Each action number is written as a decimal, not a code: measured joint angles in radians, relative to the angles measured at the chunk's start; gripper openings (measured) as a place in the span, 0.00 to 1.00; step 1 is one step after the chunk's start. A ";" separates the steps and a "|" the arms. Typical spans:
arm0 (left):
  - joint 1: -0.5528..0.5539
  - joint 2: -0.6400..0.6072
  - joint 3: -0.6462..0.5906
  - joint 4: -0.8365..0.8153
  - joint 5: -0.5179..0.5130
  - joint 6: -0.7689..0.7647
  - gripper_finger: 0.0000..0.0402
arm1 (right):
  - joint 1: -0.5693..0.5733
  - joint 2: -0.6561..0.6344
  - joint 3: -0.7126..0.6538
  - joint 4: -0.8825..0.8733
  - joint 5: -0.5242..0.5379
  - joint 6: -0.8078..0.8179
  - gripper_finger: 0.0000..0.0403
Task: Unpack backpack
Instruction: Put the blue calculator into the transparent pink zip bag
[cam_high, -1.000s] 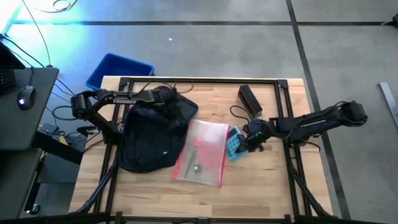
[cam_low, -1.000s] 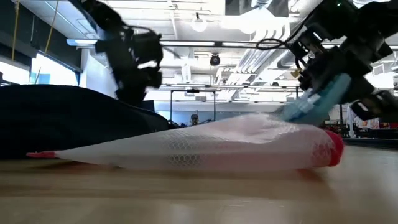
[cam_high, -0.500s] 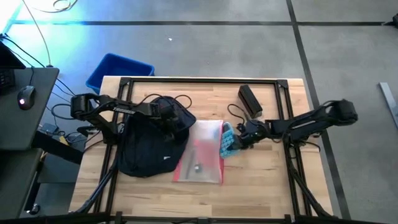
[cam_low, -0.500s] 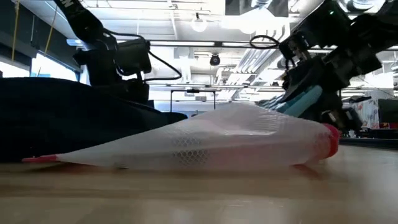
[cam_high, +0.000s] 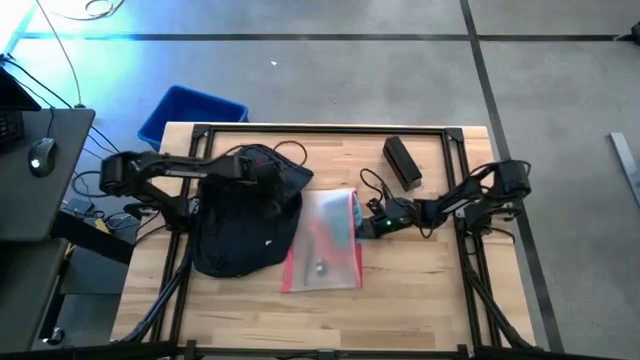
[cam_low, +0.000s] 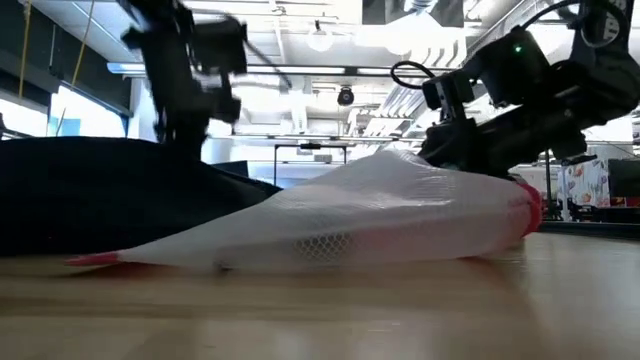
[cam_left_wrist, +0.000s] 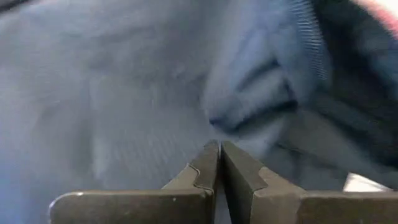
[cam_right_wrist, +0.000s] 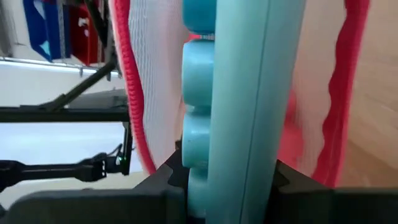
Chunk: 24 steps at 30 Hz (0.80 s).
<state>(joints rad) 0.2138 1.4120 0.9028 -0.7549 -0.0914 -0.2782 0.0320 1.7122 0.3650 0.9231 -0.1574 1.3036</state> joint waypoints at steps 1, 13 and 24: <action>-0.009 -0.021 0.017 -0.014 0.000 -0.014 0.00 | 0.003 0.008 0.006 0.008 0.011 0.002 0.17; -0.215 -0.080 0.042 0.029 0.000 -0.385 0.00 | 0.049 0.051 0.176 -0.164 0.041 0.139 0.17; -0.325 0.090 0.042 0.168 -0.024 -0.454 0.00 | -0.021 0.048 0.364 -0.560 -0.181 -0.138 0.52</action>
<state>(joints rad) -0.1116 1.5018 0.9451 -0.5867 -0.1149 -0.7320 0.0113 1.7607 0.7291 0.3626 -0.3384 1.1656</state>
